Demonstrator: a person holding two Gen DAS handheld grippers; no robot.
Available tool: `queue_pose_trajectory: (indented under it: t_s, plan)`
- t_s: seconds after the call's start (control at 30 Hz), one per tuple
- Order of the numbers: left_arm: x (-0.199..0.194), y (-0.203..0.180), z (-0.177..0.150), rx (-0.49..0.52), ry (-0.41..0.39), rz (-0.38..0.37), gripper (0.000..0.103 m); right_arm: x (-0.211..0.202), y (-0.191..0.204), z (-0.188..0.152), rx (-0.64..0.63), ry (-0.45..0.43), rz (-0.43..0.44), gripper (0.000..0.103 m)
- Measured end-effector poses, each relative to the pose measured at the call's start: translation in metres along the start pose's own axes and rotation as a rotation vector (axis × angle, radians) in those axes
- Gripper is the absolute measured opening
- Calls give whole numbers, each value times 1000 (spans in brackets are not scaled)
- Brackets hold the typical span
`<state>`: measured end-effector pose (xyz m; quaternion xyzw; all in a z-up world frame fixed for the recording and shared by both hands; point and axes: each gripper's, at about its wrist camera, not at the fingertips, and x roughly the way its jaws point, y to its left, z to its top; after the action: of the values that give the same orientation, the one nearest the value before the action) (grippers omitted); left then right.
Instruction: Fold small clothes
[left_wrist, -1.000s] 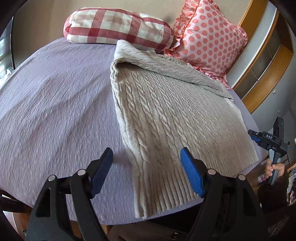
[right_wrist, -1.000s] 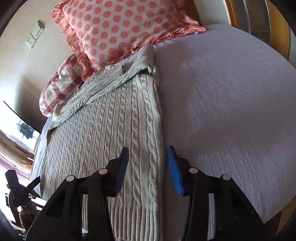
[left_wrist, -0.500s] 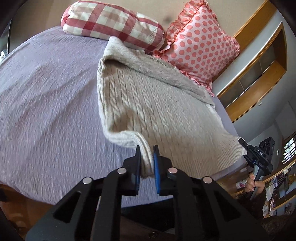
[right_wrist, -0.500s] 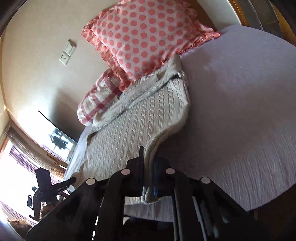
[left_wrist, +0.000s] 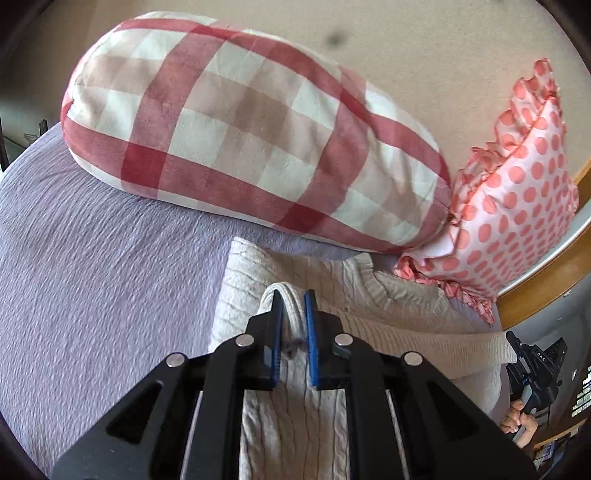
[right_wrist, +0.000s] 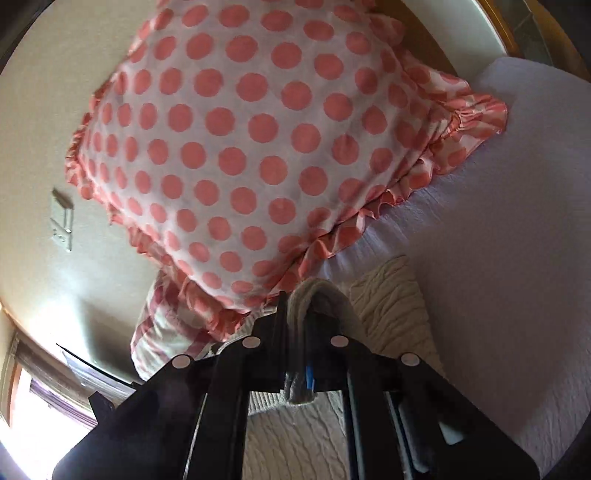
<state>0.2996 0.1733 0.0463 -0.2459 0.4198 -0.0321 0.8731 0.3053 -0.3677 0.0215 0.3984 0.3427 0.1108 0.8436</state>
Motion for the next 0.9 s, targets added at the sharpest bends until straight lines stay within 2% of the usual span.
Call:
queue_pose_trajectory:
  t_s: [0.1,0.2,0.3,0.4,0.47,0.5,0.53,0.6,0.63,0.67,0.8,0.9]
  plan:
    - [26,0,14,-2,9,43,11,28,-10,9,48,18,-67,7]
    - [41,6,27,-31,20,64,17,54,-24,18,161,108,-124,8]
    - [33,11,35,-49,-5,46,29,58,-31,23,249,127,-82,12]
    - [7,18,32,-32,-49,27,38,50,-24,26,208,105,-35,18]
    - [-11,25,24,-28,-56,3,49,38,-19,23,177,70,-4,24]
    - [-19,29,17,-25,-53,-14,50,31,-16,22,153,44,1,32]
    - [-26,33,10,-20,-43,-32,53,20,-13,21,123,-10,-26,63]
    - [-34,41,-7,-7,-11,-47,57,-9,-6,12,55,-151,-52,92]
    - [-36,45,-16,-2,4,-51,60,-18,-2,6,10,-177,-28,92]
    - [-36,49,-24,-2,23,-61,61,-20,4,0,-33,-159,-9,92]
    - [-25,52,-45,-18,93,-115,63,-2,26,-34,-176,16,45,92]
    - [-17,45,-47,-10,93,-124,67,17,37,-55,-247,90,-25,92]
